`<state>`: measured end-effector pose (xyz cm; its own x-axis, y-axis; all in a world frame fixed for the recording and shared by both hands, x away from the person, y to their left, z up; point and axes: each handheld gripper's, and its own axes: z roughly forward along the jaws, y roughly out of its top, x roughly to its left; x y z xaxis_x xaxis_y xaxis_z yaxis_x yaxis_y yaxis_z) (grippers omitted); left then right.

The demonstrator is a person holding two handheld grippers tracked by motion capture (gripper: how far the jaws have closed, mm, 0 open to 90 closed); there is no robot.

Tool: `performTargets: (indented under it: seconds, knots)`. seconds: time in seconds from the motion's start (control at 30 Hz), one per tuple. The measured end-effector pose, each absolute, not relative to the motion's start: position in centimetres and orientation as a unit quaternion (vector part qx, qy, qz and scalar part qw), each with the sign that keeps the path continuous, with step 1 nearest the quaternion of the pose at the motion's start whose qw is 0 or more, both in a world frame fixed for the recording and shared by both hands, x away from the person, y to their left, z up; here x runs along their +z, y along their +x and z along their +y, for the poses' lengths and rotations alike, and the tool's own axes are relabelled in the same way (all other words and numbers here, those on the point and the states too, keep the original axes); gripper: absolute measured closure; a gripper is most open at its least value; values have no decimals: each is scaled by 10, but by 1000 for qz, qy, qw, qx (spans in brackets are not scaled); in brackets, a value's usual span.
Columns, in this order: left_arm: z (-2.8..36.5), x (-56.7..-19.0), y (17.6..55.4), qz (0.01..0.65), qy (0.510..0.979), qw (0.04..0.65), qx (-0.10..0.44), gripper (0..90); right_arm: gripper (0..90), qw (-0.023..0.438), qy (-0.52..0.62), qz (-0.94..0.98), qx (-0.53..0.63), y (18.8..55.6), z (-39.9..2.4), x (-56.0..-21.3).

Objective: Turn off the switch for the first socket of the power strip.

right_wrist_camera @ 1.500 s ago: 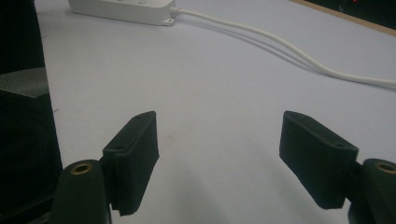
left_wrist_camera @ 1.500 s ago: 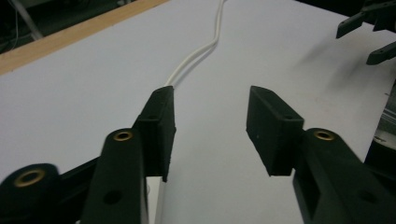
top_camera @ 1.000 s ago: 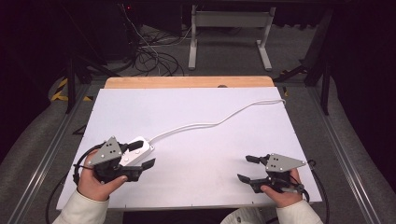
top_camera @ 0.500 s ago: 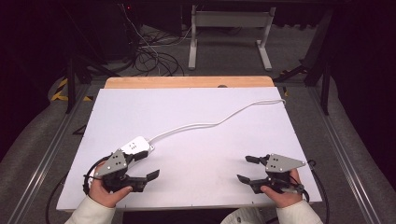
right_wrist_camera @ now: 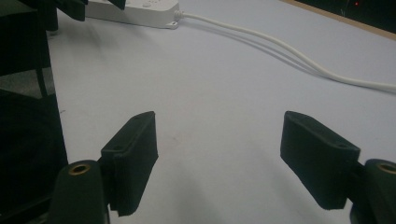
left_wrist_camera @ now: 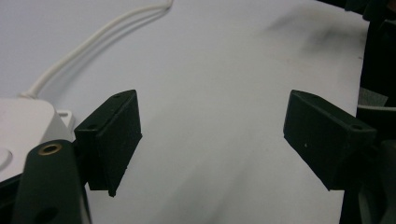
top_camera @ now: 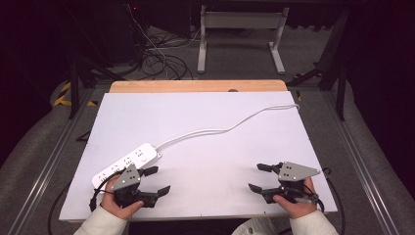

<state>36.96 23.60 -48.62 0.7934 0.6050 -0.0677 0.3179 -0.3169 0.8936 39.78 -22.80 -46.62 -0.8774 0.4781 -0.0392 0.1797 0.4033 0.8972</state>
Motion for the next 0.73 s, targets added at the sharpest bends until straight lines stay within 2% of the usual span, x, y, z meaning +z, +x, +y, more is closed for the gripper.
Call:
performTargets:
  seconds: [0.33, 0.73]
  knots:
    - [228, -490, 368, 278, 808, 494, 159, 203, 277, 144, 203, 826, 506, 399, -228, -468]
    - [235, -486, 369, 294, 794, 514, 137, 194, 274, 143, 204, 826, 506, 400, -228, -468]
